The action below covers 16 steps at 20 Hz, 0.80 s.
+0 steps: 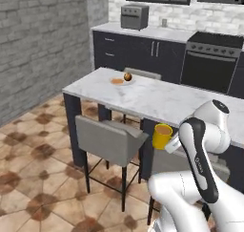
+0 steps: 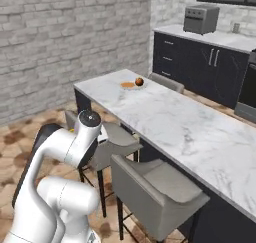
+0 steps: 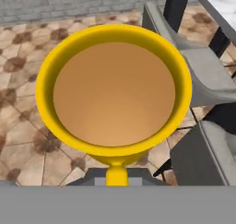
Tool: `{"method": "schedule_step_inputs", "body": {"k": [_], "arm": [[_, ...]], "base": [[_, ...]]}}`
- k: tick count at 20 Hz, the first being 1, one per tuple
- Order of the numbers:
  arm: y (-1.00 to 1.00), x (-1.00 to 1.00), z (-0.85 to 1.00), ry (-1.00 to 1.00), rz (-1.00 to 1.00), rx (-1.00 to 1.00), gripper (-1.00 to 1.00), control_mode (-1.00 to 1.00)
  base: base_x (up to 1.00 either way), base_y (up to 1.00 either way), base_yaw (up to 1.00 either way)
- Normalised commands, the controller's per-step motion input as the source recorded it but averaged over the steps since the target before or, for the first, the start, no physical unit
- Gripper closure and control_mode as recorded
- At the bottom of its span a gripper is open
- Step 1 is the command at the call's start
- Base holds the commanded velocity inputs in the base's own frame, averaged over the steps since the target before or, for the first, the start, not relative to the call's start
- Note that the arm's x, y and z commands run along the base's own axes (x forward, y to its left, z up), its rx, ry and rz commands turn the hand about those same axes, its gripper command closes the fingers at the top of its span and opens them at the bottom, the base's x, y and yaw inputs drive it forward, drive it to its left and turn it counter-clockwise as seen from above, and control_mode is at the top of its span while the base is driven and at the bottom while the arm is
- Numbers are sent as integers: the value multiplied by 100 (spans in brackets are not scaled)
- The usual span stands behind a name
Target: Pick up the brewed coffee from the coffee machine and place it next to the breakfast plate on the dining counter.
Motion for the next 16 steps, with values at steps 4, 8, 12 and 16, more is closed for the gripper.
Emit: {"method": "schedule_step_inputs", "body": {"k": [4,8,12,16], "arm": [[0,0,0,0,0,0,100,100],[0,0,0,0,0,0,100,100],[0,0,0,0,0,0,100,100],[0,0,0,0,0,0,100,100]], "base": [[89,100,-1],[88,100,-16],[85,100,-23],[79,100,-34]]}}
